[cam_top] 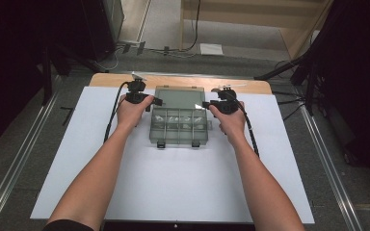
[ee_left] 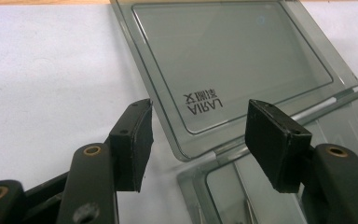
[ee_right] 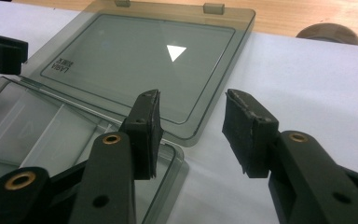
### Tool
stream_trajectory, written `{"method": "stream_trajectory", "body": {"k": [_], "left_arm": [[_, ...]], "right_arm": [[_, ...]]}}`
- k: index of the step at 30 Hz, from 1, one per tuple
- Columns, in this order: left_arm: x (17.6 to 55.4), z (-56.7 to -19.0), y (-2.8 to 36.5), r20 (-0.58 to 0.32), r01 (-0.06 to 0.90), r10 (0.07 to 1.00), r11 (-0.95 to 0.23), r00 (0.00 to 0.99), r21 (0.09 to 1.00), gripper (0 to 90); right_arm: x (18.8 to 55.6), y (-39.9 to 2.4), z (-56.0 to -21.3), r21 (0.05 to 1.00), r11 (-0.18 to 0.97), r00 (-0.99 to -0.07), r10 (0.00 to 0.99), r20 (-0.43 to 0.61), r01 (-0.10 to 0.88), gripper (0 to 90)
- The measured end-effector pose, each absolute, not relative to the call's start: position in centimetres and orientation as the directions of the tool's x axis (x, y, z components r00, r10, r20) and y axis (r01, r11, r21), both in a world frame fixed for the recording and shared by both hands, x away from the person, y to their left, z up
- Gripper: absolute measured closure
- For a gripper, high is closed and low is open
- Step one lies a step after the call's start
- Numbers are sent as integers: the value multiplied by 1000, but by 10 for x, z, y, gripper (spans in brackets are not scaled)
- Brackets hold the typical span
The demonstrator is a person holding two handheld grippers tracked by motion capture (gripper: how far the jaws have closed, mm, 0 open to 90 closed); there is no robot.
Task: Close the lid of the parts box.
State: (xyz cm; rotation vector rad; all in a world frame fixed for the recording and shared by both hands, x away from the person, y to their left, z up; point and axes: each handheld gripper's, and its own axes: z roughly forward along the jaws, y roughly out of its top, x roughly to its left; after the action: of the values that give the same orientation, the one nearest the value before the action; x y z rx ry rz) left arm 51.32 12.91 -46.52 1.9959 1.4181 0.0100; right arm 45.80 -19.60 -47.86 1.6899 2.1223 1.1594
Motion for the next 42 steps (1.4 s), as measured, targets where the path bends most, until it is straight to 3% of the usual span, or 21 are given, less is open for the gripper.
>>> {"method": "stream_trajectory", "body": {"k": [7,8,42], "left_arm": [[520,-471,135,-415,856,835,-122,362,502,414],[521,-473,136,-402,856,842,-126,360,502,467],[525,-488,129,-472,865,801,-111,369,489,468]], "right_arm": [[466,-194,-485,643,0,-297,887,355,766,588],[467,-195,-487,643,-3,-296,886,357,766,588],[484,-193,-509,538,-85,-250,817,519,839,514]]}}
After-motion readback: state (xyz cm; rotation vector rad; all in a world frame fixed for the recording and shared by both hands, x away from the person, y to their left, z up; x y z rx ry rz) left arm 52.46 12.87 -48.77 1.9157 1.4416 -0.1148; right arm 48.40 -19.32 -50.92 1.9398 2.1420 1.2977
